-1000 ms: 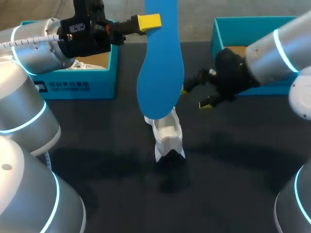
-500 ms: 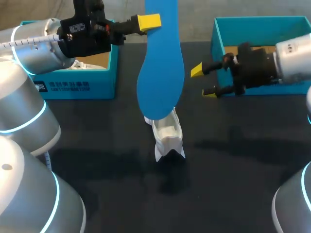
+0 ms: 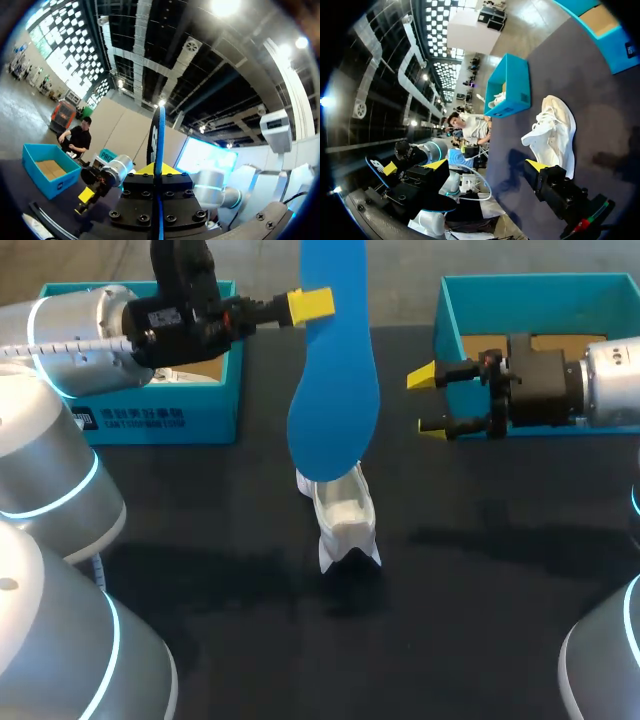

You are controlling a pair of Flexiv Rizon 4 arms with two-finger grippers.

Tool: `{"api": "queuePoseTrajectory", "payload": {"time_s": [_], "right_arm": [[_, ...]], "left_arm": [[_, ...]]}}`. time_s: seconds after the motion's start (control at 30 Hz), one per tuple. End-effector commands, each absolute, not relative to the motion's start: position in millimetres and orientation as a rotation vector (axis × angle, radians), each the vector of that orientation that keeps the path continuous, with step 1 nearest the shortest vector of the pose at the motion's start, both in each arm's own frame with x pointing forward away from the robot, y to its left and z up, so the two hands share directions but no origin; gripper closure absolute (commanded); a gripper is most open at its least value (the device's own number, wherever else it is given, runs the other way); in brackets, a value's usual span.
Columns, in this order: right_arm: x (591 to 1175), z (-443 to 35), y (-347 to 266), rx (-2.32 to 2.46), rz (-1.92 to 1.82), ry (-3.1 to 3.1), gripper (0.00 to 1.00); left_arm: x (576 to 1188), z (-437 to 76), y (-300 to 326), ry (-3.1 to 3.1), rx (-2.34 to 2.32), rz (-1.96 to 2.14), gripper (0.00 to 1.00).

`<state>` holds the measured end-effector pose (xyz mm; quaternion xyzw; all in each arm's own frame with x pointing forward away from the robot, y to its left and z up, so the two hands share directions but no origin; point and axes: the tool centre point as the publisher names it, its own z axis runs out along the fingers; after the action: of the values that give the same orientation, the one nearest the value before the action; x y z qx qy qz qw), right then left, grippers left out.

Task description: Take the shoe out of the shoebox, open the shoe tongue, remove and reinsert the insole, then place the shoe into the shoebox

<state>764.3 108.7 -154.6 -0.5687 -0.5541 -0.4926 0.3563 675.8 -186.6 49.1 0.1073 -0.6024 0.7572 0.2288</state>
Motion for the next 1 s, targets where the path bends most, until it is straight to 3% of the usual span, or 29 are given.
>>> {"api": "queuePoseTrajectory", "payload": {"time_s": [0.03,0.6,1.0], "right_arm": [[765.8,-153.4,108.7,-1.473,-1.28,-1.426,0.0],[767.7,-147.3,102.6,-1.455,-1.308,-1.406,0.0],[768.5,-148.7,108.2,-1.42,-1.288,-1.407,0.0]], "left_arm": [[687.2,39.5,-183.6,-1.766,0.122,2.149,1.0],[702.2,8.2,-192.8,-1.917,-0.858,2.467,1.0],[706.8,7.3,-194.7,-1.921,-0.886,2.505,1.0]]}}
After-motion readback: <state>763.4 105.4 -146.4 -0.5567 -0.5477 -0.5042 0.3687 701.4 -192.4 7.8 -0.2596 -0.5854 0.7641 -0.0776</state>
